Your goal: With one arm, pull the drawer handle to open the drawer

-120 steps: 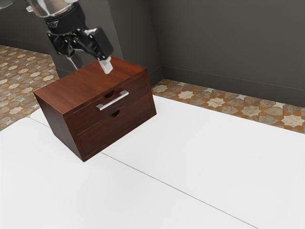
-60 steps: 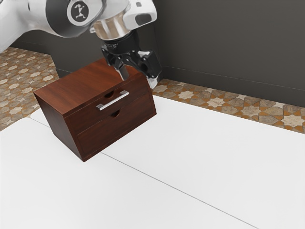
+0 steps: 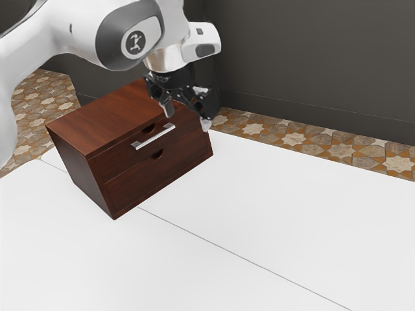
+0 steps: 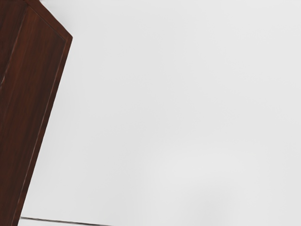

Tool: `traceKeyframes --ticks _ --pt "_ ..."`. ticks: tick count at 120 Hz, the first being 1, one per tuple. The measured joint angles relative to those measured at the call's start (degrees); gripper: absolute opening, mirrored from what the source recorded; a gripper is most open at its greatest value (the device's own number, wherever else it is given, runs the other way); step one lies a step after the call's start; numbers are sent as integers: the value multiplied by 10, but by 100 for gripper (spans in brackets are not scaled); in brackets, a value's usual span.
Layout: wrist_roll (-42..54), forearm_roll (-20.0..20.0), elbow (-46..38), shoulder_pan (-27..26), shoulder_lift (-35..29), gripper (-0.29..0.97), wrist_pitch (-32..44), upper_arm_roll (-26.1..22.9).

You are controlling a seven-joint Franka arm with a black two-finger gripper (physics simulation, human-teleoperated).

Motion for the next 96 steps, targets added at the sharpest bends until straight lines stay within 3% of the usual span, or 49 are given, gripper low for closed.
traceKeyframes --ticks 15,33,96 --pt "21 47 -32 11 1 68 56 2" --pt "41 72 -64 21 0 68 93 19" --pt "83 91 -108 52 6 68 154 23"
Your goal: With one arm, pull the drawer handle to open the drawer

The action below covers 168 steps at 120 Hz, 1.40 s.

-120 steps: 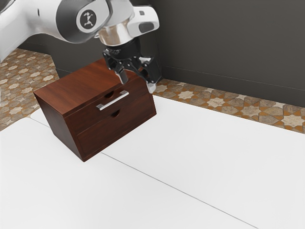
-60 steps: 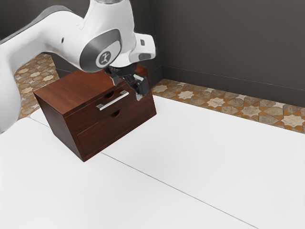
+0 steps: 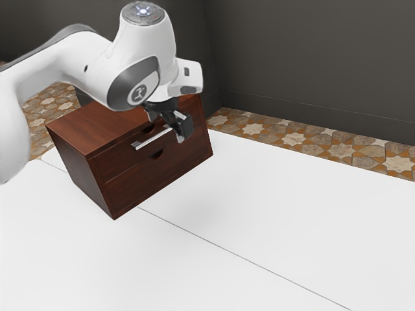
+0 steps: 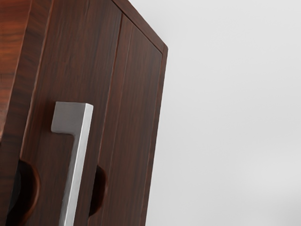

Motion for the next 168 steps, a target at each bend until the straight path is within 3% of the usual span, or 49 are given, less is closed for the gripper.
traceKeyframes --ticks 168 --pt "26 5 -21 32 41 68 62 -1"
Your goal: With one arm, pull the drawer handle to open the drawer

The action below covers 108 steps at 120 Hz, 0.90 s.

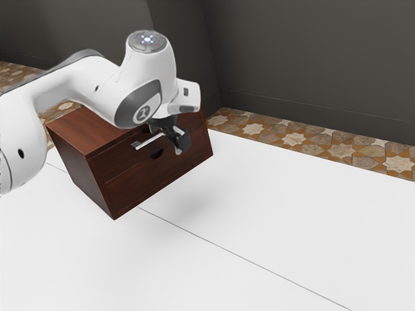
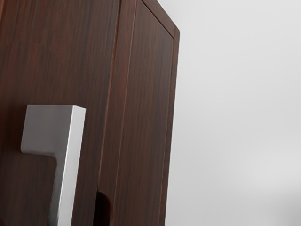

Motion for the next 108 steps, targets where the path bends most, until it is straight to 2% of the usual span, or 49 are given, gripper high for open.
traceKeyframes --ticks 53,108 --pt "0 -1 0 6 0 67 1 0" --pt "-1 1 -1 8 1 53 8 -2"
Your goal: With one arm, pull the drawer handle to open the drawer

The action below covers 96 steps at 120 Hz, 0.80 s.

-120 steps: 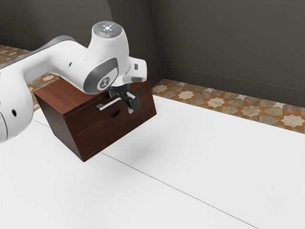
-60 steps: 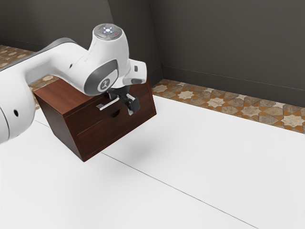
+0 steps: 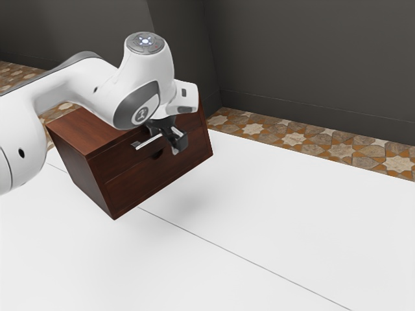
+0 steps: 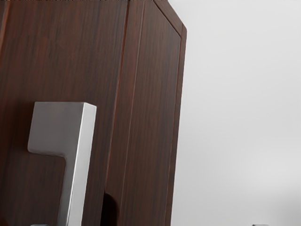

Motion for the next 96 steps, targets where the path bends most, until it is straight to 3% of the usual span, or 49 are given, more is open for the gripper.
traceKeyframes --ticks 52,96 --pt "-4 1 0 -3 0 33 2 0" --pt "-16 3 -27 -23 -16 25 -1 -6"
